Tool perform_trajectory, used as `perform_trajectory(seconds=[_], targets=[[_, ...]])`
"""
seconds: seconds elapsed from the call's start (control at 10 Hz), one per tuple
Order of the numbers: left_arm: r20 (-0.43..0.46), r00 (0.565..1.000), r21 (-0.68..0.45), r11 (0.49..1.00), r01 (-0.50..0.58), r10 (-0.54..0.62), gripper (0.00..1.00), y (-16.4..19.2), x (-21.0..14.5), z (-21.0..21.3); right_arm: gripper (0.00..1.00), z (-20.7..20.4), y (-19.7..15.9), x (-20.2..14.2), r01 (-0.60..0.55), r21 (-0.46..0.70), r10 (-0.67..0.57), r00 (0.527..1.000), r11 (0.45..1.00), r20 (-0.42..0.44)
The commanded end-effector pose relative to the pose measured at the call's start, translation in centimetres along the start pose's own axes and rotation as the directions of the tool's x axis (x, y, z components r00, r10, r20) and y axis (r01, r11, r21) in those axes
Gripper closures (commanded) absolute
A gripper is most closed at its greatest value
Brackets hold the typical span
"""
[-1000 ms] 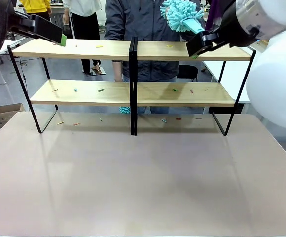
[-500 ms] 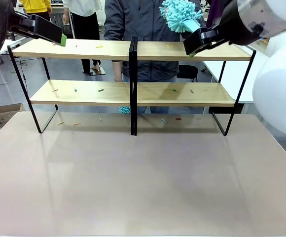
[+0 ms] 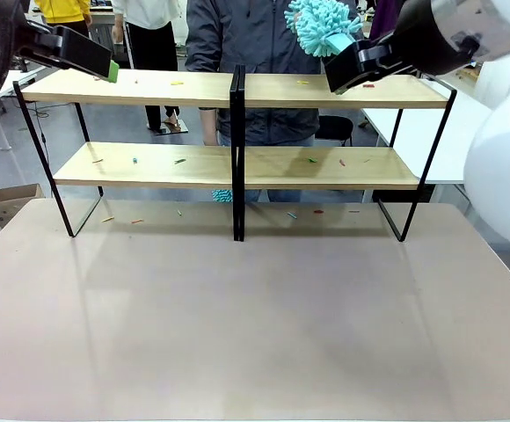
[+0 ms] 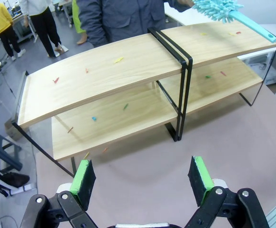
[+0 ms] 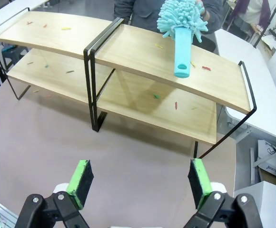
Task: Clean the shelves.
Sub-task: Pick up the Duster when the human hands it over.
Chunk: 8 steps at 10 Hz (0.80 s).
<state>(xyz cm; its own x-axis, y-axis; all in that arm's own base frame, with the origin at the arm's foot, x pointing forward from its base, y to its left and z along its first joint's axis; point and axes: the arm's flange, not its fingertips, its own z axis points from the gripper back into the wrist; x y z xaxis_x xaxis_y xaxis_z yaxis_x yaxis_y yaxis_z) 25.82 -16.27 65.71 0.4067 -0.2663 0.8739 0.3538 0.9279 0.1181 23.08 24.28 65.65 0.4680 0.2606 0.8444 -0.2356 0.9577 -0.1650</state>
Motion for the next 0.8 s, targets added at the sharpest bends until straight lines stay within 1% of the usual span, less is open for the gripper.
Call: perform_trajectory(seconds=[0.0, 0.4, 0.6, 0.7], targets=[[0.001, 1.000, 0.001, 1.000, 0.005, -0.005, 0.00, 0.0, 0.0, 0.1, 0.00, -0.2, 0.3, -0.4, 0.022, 0.023, -0.022, 1.000, 1.000, 0.019], [0.001, 1.000, 0.001, 1.000, 0.005, -0.005, 0.00, 0.0, 0.0, 0.1, 0.00, -0.7, 0.6, -0.8, 0.016, 0.054, -0.017, 1.000, 0.998, 0.016], [0.001, 1.000, 0.001, 1.000, 0.005, -0.005, 0.00, 0.0, 0.0, 0.1, 0.00, -0.9, 0.5, -0.9, 0.027, 0.056, -0.028, 1.000, 0.998, 0.012], [0.001, 1.000, 0.001, 1.000, 0.005, -0.005, 0.00, 0.0, 0.0, 0.1, 0.00, -1.2, 0.3, -1.0, 0.043, 0.071, -0.043, 0.999, 0.997, -0.003]])
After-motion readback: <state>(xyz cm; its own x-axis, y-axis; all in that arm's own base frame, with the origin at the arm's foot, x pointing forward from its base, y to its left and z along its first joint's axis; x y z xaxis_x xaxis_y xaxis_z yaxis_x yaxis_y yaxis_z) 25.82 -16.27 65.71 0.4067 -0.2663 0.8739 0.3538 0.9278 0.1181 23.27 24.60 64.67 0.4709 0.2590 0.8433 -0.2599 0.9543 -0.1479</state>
